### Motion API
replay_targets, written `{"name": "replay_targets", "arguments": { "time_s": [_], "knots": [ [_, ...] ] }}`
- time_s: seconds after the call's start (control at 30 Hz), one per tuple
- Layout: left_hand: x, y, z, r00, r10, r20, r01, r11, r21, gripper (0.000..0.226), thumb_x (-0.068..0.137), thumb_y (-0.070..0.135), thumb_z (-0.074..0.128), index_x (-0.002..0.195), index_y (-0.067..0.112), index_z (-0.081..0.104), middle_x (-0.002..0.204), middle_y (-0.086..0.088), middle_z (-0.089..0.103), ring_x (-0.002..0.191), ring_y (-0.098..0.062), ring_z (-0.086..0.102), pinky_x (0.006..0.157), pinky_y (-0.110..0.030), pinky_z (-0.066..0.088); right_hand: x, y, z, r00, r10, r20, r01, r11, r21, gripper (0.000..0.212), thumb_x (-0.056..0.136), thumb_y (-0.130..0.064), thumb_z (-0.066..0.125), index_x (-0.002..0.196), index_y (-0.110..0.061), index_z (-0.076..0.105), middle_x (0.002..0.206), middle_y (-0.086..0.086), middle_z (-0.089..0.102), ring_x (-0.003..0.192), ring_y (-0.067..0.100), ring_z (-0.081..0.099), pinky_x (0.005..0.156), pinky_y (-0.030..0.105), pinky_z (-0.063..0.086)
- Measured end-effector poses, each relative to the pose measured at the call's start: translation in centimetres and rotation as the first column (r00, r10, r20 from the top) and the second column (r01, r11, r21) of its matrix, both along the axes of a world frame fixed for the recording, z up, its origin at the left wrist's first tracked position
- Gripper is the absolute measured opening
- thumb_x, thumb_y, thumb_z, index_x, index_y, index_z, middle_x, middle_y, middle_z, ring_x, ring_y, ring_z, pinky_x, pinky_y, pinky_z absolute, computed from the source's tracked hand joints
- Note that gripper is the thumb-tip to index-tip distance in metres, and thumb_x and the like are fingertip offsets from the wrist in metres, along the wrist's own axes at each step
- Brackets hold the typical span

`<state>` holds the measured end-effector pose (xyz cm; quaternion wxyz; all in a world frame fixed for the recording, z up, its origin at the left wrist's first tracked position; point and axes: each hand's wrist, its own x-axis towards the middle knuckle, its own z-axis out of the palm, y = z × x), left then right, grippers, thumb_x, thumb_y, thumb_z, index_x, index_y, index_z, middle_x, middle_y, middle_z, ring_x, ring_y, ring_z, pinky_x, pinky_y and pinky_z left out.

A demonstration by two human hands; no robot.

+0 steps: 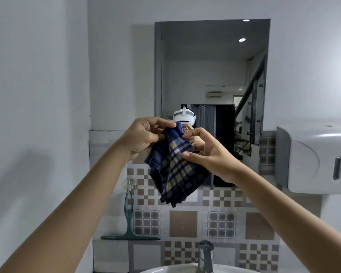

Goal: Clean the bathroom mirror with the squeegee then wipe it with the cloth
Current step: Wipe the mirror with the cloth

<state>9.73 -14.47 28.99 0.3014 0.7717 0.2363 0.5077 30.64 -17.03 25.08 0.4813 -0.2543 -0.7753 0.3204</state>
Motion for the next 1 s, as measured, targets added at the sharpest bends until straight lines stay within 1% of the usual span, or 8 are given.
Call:
{"name": "replay_targets", "arguments": {
  "time_s": [0.2, 0.3, 0.5, 0.67, 0.77, 0.83, 0.9, 1.0],
  "knots": [
    [3.3, 0.6, -0.2, 0.999, 0.02, 0.035, -0.019, 1.0, -0.022, 0.048, 0.083, -0.02, 0.043, 0.103, 0.016, 0.067, 0.102, -0.002, 0.07, 0.095, -0.013, 0.066, 0.076, -0.028, 0.058, 2.6, -0.2, 1.1, 0.962, -0.158, -0.222, 0.16, 0.987, -0.012, 0.026, 0.08, -0.001, 0.069, 0.1, -0.017, 0.07, 0.091, 0.017, 0.073, 0.075, 0.022, 0.068, 0.072, 0.036, 0.057],
    [4.6, 1.1, 0.5, 0.991, 0.131, 0.031, -0.133, 0.988, 0.08, 0.041, 0.087, -0.01, 0.048, 0.114, 0.018, 0.062, 0.106, 0.002, 0.066, 0.101, -0.008, 0.061, 0.075, -0.016, 0.052, 3.7, 0.1, 2.3, 0.805, -0.282, -0.521, 0.269, 0.958, -0.102, 0.026, 0.081, 0.003, 0.064, 0.098, -0.013, 0.073, 0.087, 0.007, 0.072, 0.073, 0.016, 0.066, 0.058, 0.024, 0.054],
    [5.2, 5.4, 2.0, 0.855, 0.519, -0.007, -0.489, 0.81, 0.323, 0.047, 0.09, 0.019, 0.056, 0.135, 0.018, 0.044, 0.143, 0.0, 0.044, 0.132, -0.017, 0.038, 0.104, -0.033, 0.034, 8.0, 3.5, 9.9, 0.436, -0.437, -0.787, 0.413, 0.874, -0.257, 0.036, 0.079, 0.001, 0.054, 0.103, -0.021, 0.069, 0.104, 0.002, 0.064, 0.093, 0.021, 0.063, 0.086, 0.043, 0.058],
    [5.3, 11.0, 3.9, 0.747, 0.662, 0.059, -0.611, 0.65, 0.451, 0.068, 0.084, 0.036, 0.061, 0.137, 0.007, 0.032, 0.142, -0.009, 0.036, 0.134, -0.022, 0.031, 0.107, -0.029, 0.023, 9.9, 8.4, 18.4, 0.321, -0.433, -0.842, 0.719, 0.69, -0.08, 0.04, 0.084, -0.004, 0.045, 0.118, -0.022, 0.058, 0.118, 0.002, 0.06, 0.088, 0.006, 0.059, 0.076, 0.01, 0.05],
    [4.7, 15.5, 5.5, 0.65, 0.757, 0.066, -0.67, 0.53, 0.52, 0.088, 0.081, 0.062, 0.047, 0.145, 0.009, 0.02, 0.155, -0.01, 0.018, 0.144, -0.025, 0.012, 0.118, -0.047, 0.015, 11.1, 11.7, 23.2, 0.354, -0.474, -0.806, 0.85, 0.522, 0.067, 0.048, 0.086, -0.004, 0.046, 0.132, -0.019, 0.049, 0.124, 0.001, 0.049, 0.082, -0.001, 0.051, 0.066, -0.003, 0.04],
    [4.2, 18.3, 6.1, 0.547, 0.837, -0.015, -0.678, 0.454, 0.579, 0.094, 0.079, 0.072, 0.035, 0.148, 0.012, 0.015, 0.158, -0.01, 0.009, 0.146, -0.028, 0.004, 0.117, -0.053, 0.008, 11.9, 13.7, 25.9, 0.404, -0.548, -0.732, 0.898, 0.388, 0.206, 0.055, 0.085, -0.006, 0.046, 0.139, -0.019, 0.043, 0.13, 0.001, 0.045, 0.095, 0.005, 0.053, 0.088, 0.007, 0.041],
    [3.6, 20.5, 6.3, 0.469, 0.882, -0.038, -0.682, 0.39, 0.619, 0.097, 0.078, 0.076, 0.03, 0.148, 0.013, 0.01, 0.159, -0.009, 0.005, 0.146, -0.027, 0.002, 0.116, -0.055, 0.007, 13.5, 15.8, 27.9, 0.365, -0.676, -0.64, 0.926, 0.193, 0.325, 0.06, 0.085, -0.013, 0.045, 0.143, -0.023, 0.037, 0.14, 0.0, 0.043, 0.121, 0.016, 0.048, 0.116, 0.045, 0.024],
    [2.7, 22.6, 5.8, 0.486, 0.873, 0.036, -0.691, 0.359, 0.628, 0.094, 0.08, 0.076, 0.021, 0.149, 0.014, 0.005, 0.16, -0.005, 0.003, 0.146, -0.021, 0.005, 0.113, -0.059, 0.016, 16.4, 18.2, 29.2, 0.194, -0.855, -0.481, 0.873, -0.073, 0.482, 0.063, 0.085, -0.022, 0.045, 0.146, -0.032, 0.029, 0.15, -0.007, 0.038, 0.147, 0.019, 0.016, 0.103, 0.074, -0.011]
  ]
}}
